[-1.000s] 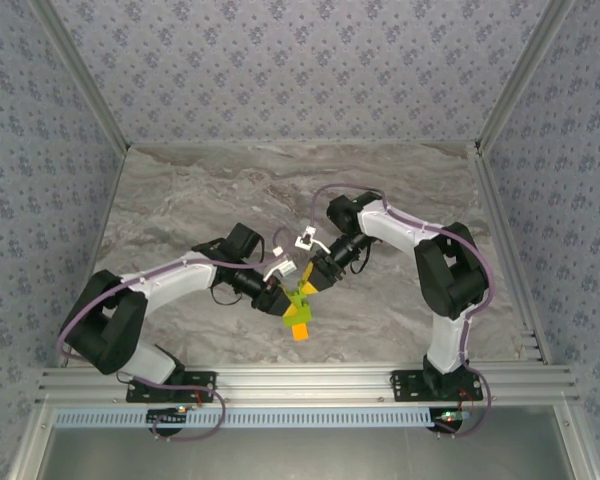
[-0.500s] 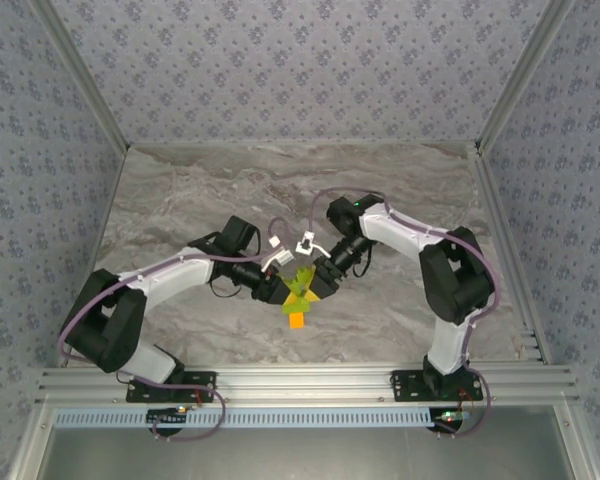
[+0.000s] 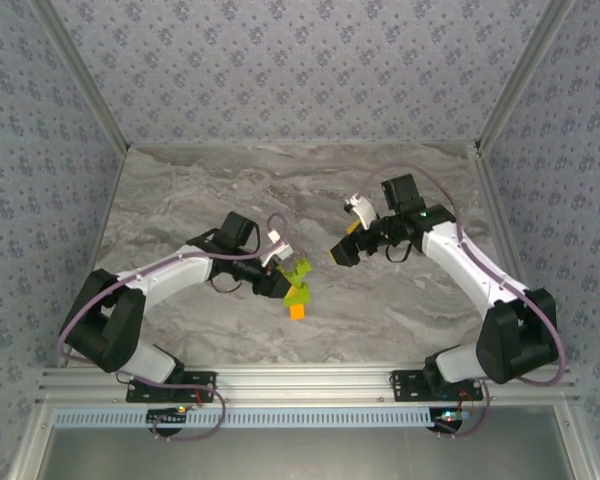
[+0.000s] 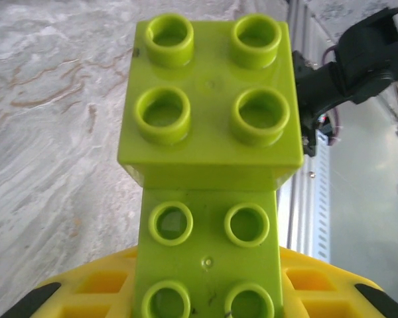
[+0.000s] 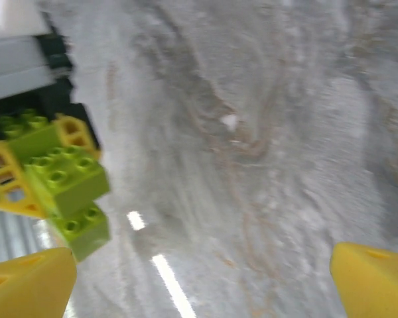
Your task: Assemble a carrot with lego
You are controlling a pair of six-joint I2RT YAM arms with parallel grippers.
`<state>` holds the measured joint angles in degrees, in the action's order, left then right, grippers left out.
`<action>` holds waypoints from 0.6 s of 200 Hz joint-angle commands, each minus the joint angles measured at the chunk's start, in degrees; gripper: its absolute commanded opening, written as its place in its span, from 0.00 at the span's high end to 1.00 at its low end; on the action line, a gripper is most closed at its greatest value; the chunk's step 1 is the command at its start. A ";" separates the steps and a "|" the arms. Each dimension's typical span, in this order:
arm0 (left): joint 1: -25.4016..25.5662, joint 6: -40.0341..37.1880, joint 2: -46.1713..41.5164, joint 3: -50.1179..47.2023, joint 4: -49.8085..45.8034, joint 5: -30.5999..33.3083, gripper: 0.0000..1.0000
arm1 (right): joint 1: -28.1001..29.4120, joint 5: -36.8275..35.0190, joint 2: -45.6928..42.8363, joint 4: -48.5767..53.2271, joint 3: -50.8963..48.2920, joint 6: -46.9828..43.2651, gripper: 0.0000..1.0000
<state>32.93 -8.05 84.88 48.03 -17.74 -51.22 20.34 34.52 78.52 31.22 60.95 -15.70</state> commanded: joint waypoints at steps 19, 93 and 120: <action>1.57 1.12 -2.56 2.03 3.38 17.05 0.87 | -0.90 -15.11 -6.95 -10.28 -7.15 8.18 0.00; 6.34 2.95 -11.60 -3.95 12.54 40.38 0.87 | 1.34 -30.75 -9.61 -17.41 -16.48 20.19 0.00; 8.09 4.00 -11.04 -6.81 14.94 43.90 0.87 | 4.46 -36.39 -6.45 -16.30 -14.31 25.18 0.00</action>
<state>39.64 -5.72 73.73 43.40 -6.61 -13.52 22.28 6.04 69.84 15.38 44.31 2.81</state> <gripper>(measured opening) 0.347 0.999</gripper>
